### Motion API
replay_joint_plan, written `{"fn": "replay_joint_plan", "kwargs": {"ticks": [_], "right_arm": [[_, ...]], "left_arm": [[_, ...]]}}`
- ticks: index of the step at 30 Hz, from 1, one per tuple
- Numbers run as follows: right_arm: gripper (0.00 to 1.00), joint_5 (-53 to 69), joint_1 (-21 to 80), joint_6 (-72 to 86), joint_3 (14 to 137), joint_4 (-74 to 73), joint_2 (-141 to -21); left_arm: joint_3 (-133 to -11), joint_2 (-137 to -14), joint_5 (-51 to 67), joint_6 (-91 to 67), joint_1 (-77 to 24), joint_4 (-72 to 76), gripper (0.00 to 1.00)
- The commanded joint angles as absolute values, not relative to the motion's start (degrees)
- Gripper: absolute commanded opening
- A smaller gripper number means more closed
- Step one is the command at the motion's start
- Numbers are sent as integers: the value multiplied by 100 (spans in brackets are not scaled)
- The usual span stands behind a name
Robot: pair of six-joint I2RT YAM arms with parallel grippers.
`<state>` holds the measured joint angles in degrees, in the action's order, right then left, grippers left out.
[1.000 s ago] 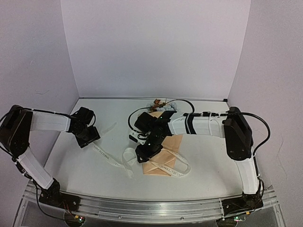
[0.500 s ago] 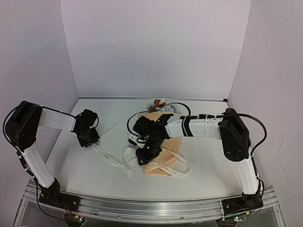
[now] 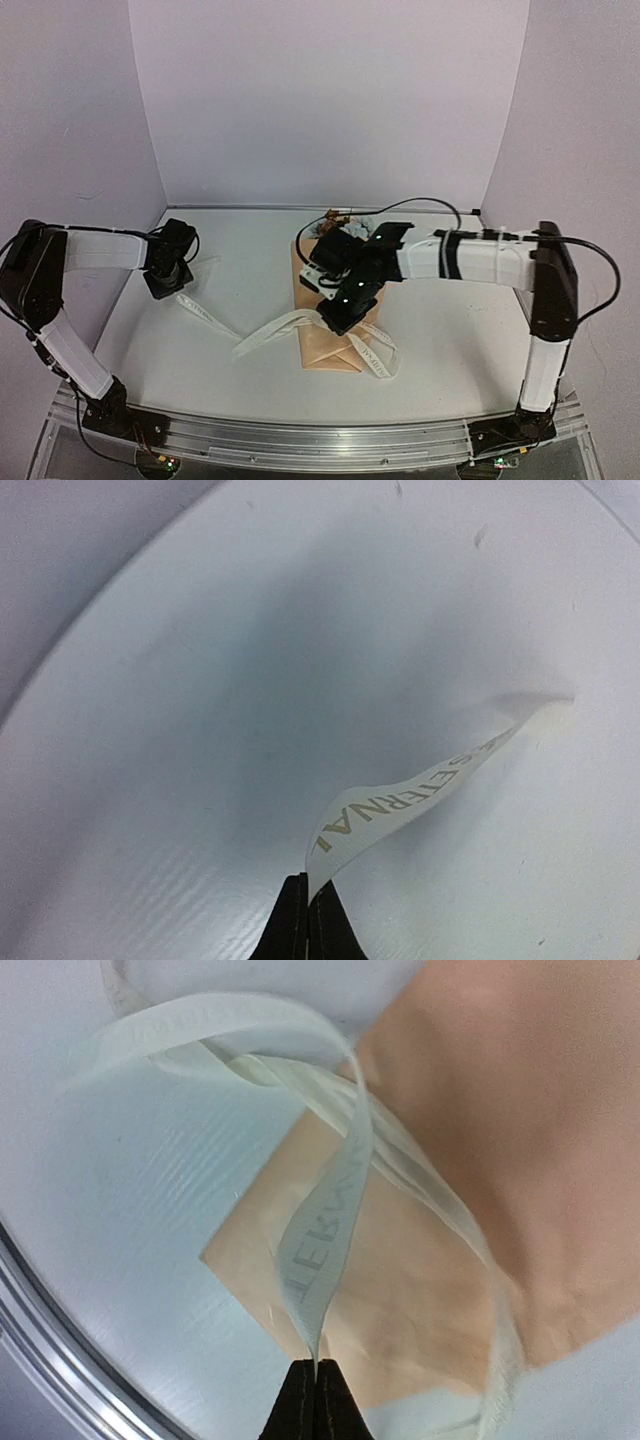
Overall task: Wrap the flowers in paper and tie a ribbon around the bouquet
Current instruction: Pick up the ribbon from the folded bouquet, then straighten the ribbon at the center of the board, then place the ribbon at the center of the board.
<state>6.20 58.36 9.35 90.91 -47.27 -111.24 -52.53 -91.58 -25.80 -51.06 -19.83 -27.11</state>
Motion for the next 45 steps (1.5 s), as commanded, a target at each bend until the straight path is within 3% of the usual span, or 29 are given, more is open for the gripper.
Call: {"fn": "replay_joint_plan", "kwargs": {"ticks": [1, 8, 13, 24, 30, 40, 45], "right_arm": [[0, -604, 5440, 875, 8166, -5279, -9382], [0, -1774, 4196, 1043, 6544, -5727, -7419], [0, -2812, 3539, 1116, 6183, -6274, -6809], [0, -3993, 2823, 1909, 5845, -7011, -6348], [0, -4418, 2622, 1329, 6285, -7136, -6079], [0, -4108, 2286, 782, 7163, -7174, -6040], [1, -4113, 2104, 1391, 6446, -7178, -6058]], "left_arm": [[-5479, -8295, -3749, -5217, -1532, -3331, 0], [-5572, -7584, -4403, -5188, -1062, -3757, 0], [-5674, -7380, -4717, -5218, -893, -4084, 0], [-5253, -7303, -4427, -5334, -764, -3998, 0], [-5037, -7271, -3722, -5171, -770, -3622, 0], [-5223, -6558, -3565, -4818, -791, -3510, 0], [-4938, -6573, -3448, -4988, -798, -3527, 0]]}}
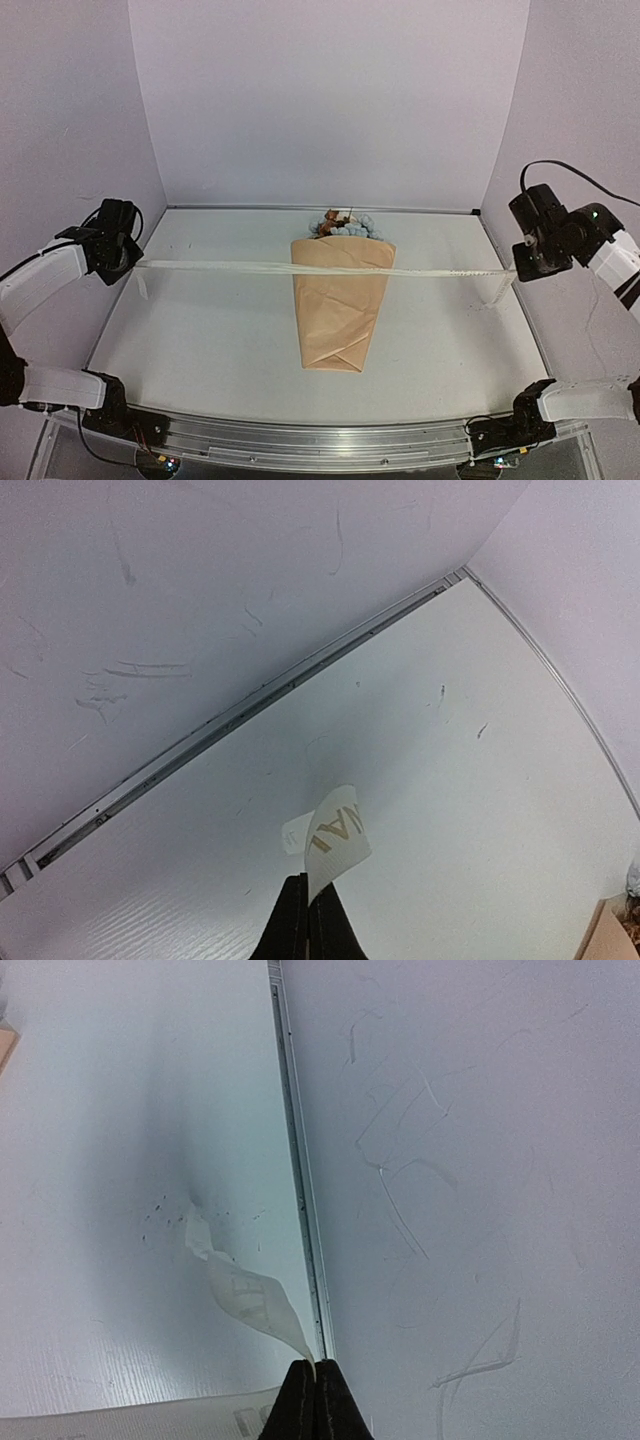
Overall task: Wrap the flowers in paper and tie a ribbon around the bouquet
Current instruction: Place the ribbon at the center of the board.
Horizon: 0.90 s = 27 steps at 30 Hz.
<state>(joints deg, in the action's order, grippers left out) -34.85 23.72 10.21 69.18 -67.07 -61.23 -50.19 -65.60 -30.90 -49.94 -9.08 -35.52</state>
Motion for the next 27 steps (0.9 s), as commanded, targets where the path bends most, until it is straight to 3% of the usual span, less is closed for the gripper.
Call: {"fn": "replay_joint_plan", "kwargs": {"ticks": [1, 6, 8, 13, 19, 20, 25, 27], "right_arm": [[2, -4072, 2054, 1661, 6063, -7185, -5997], [16, -3359, 1623, 3159, 4440, -6768, -5897], [28, -2948, 1466, 3455, 4032, -6542, -5976], [56, -2366, 1302, 3514, 4038, -6465, -6093], [71, -1702, 1187, 3114, 4630, -6590, -6243], [72, -1499, 1186, 3042, 4771, -6637, -6299], [79, -617, 1268, 3028, 5132, -6836, -6471], [81, -334, 1418, 2973, 5184, -6827, -6496]], "left_arm": [[-4794, -6604, -3410, -5085, -799, -3548, 0], [-3993, -6636, -3217, -5509, -796, -3308, 0], [-3761, -6672, -3175, -5632, -794, -3255, 0], [-3556, -6625, -3181, -5718, -797, -3189, 0], [-3535, -6417, -3330, -5832, -793, -3336, 1], [-3547, -6384, -3366, -5850, -792, -3375, 6], [-3774, -6283, -3575, -5762, -787, -3520, 71], [-3963, -6232, -3550, -5400, -798, -3442, 86]]}}
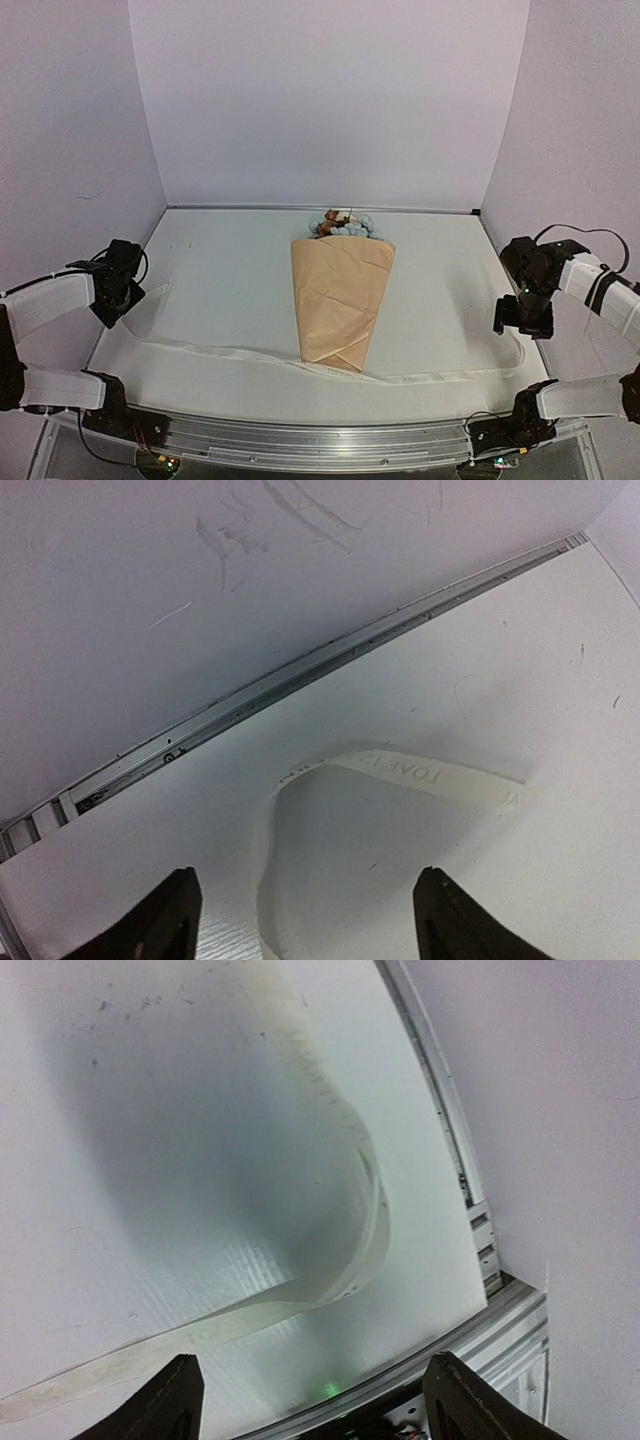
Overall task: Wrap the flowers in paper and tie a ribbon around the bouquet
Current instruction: Place the ribbon at the center of the board, then adjust the ribbon at the center of the board.
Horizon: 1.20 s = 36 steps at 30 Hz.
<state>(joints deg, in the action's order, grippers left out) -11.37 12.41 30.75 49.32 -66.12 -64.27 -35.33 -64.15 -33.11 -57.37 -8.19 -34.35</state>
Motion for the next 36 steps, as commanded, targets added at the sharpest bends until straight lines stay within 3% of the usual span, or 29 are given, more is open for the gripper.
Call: {"fn": "replay_joint_plan", "kwargs": {"ticks": [1, 6, 10, 16, 19, 24, 28, 36], "right_arm": [[82, -157, 1542, 2962, 5211, -6795, -6521], [82, 145, 2927, 2589, 5391, -6446, -6855], [78, 703, 3708, 2066, 5295, -5697, -7196], [72, 909, 4830, 1329, 5471, -4854, -8131], [68, 923, 5207, 1207, 5660, -4528, -8660], [63, 651, 5396, 1754, 6064, -4277, -9328], [69, 399, 5328, 2506, 6052, -4032, -9213], [69, 1470, 5403, 2402, 5652, -3179, -9120]], "left_arm": [[-4025, -6206, -3478, -5156, -799, -3353, 90], [-4514, -6159, -3065, -4213, -1000, -3025, 96], [-4672, -6363, -2330, -3574, -1700, -2578, 94], [-4411, -7009, 9, -3552, -2254, -1417, 91], [-4621, -7513, 619, -3588, -2678, -1093, 92], [-5223, -8549, 996, -3741, -3376, -787, 92], [-5523, -9183, 1343, -3896, -3639, -570, 86], [-5521, -9487, 1730, -3474, -4029, -712, 77]]}}
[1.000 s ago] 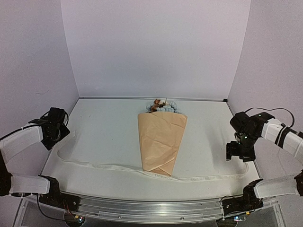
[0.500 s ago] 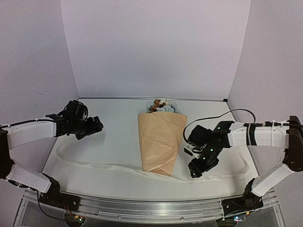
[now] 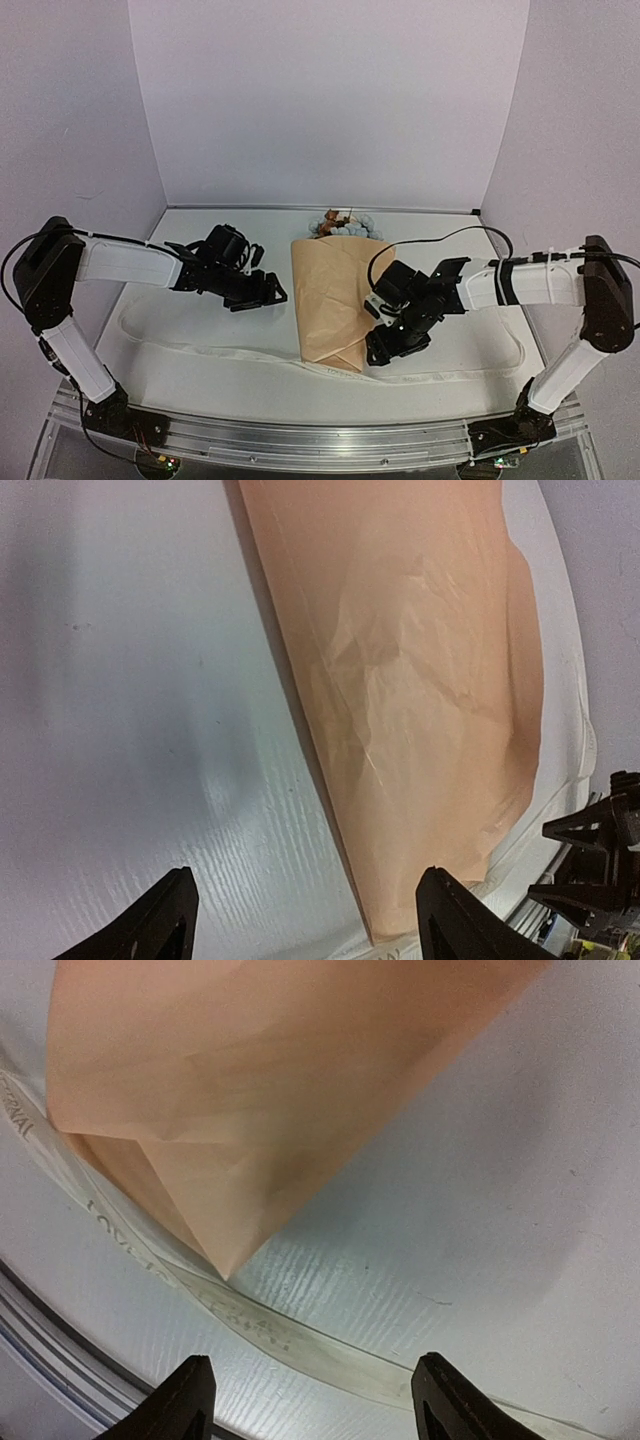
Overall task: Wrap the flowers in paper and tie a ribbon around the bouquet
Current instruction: Adjust the ribbon at the center of the board.
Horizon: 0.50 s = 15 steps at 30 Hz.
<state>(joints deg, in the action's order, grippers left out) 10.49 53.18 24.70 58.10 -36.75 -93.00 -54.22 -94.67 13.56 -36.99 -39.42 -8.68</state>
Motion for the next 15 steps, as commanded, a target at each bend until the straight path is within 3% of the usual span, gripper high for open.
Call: {"fn": "replay_joint_plan", "kwargs": {"ticks": [1, 4, 10, 15], "right_arm": [[69, 1519, 5436, 2255, 5657, -3158, -9139], [65, 1612, 5559, 1946, 5699, -3173, -9298], [46, 1905, 5685, 1779, 5786, -3222, -9649], [38, 1927, 5778, 1721, 5836, -3335, -9825]], "left_arm": [[-5524, -9504, 1800, -3475, -4032, -693, 78], [-5564, -9560, 1838, -3503, -4034, -716, 78], [-5619, -9642, 1870, -3472, -4034, -791, 78], [-5729, -9745, 1880, -3446, -4034, -848, 78]]}}
